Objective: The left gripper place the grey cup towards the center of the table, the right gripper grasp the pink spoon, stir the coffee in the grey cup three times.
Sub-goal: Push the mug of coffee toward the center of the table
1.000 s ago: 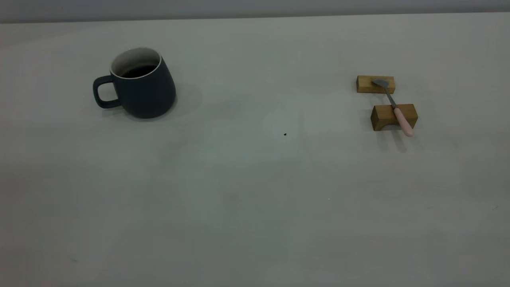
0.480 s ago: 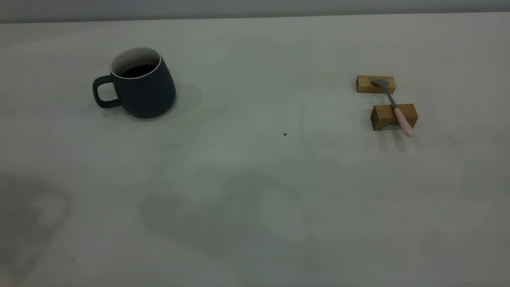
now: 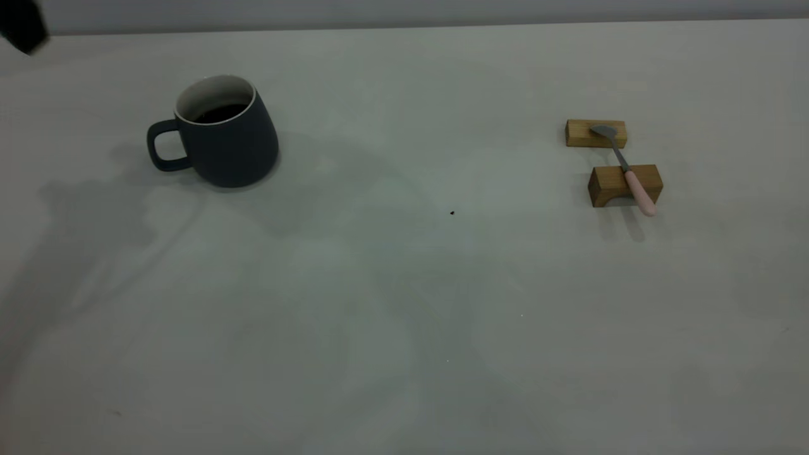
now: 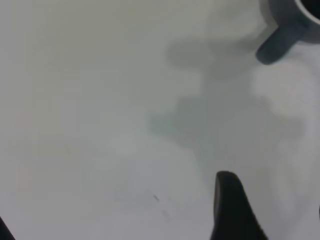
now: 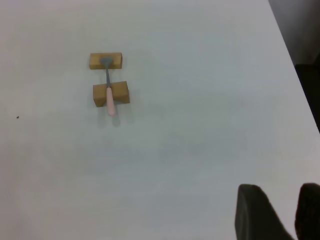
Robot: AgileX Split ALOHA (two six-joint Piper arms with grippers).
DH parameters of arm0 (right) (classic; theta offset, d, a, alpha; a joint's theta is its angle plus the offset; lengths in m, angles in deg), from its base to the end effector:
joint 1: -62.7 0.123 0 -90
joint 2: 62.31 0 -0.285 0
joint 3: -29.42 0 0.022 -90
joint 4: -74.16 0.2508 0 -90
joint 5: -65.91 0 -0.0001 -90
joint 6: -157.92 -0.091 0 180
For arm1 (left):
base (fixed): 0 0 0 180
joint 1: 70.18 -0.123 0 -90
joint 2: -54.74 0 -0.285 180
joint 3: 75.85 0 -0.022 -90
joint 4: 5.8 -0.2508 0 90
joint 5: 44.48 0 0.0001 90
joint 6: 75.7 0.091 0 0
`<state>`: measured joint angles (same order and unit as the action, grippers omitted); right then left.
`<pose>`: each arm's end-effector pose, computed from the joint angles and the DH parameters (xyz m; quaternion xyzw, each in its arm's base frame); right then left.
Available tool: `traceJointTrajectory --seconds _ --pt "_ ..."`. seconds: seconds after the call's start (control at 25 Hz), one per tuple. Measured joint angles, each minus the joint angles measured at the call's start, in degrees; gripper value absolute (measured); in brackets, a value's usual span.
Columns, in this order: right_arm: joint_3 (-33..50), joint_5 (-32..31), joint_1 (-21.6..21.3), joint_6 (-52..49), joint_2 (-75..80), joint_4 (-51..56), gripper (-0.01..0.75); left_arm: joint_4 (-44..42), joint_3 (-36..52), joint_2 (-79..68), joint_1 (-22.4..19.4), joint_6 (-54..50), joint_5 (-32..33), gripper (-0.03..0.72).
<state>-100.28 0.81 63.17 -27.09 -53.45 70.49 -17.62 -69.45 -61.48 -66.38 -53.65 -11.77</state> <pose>-0.0024 -0.0053 0.2632 0.0367 0.8828 -0.0096 0.4682 0.3873 -0.0156 0.1802 0.2883 0.9308 0.1056 0.1982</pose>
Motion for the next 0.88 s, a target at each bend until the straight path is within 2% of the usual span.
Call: traceJointTrajectory --seconds 0.16,0.32,0.64,0.88 --pt "0.00 0.00 0.00 0.00 0.00 0.00 0.239 0.32 -8.45 -9.93 -0.11 12.80 1.18 0.482" --pt "0.00 0.00 0.00 0.00 0.00 0.00 0.239 1.54 -13.32 -15.91 -0.11 26.79 0.61 0.482" --pt "0.00 0.00 0.00 0.00 0.00 0.00 0.239 9.78 -17.76 -24.08 -0.37 51.46 -2.67 0.482" --pt "0.00 0.00 0.00 0.00 0.00 0.00 0.239 15.22 -18.83 -28.06 -0.41 60.91 -5.64 0.481"
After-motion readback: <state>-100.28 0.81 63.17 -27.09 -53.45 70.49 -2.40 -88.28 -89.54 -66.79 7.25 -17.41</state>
